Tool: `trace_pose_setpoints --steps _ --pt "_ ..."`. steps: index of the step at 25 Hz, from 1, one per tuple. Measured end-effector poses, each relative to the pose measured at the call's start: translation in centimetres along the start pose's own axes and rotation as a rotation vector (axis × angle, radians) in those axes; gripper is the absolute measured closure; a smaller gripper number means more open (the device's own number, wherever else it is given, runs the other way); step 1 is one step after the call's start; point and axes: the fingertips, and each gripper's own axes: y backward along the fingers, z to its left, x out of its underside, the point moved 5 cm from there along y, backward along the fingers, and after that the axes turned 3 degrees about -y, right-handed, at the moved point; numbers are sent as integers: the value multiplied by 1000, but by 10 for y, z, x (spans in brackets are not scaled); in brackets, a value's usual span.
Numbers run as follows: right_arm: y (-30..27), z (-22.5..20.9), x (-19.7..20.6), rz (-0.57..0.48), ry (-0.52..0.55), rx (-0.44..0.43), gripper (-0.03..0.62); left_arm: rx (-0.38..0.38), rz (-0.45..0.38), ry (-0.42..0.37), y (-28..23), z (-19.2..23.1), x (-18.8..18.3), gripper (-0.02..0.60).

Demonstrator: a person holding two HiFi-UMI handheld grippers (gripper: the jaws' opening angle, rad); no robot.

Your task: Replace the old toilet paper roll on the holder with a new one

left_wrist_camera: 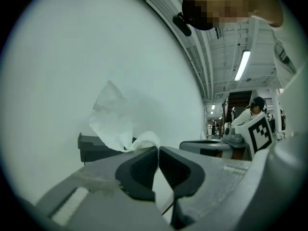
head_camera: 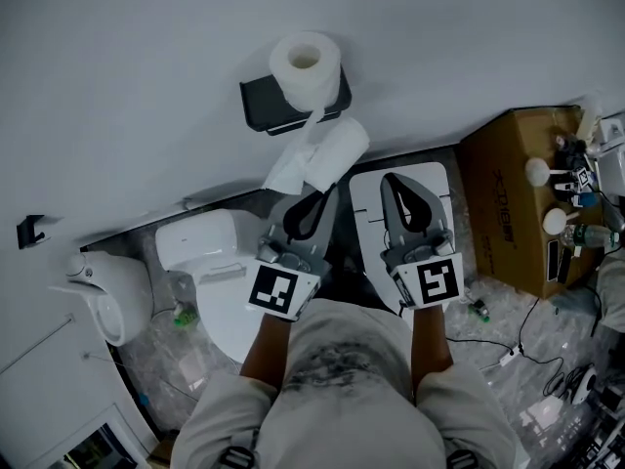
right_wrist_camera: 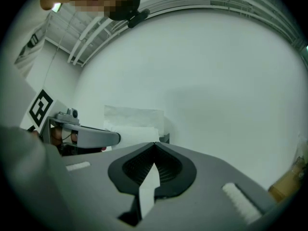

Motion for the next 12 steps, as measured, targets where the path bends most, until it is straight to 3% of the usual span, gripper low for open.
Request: trace_pose_setpoints --steps 12 --pt "-47 2 -31 -34 76 -53 592 -19 -14 -3 28 25 -21 568"
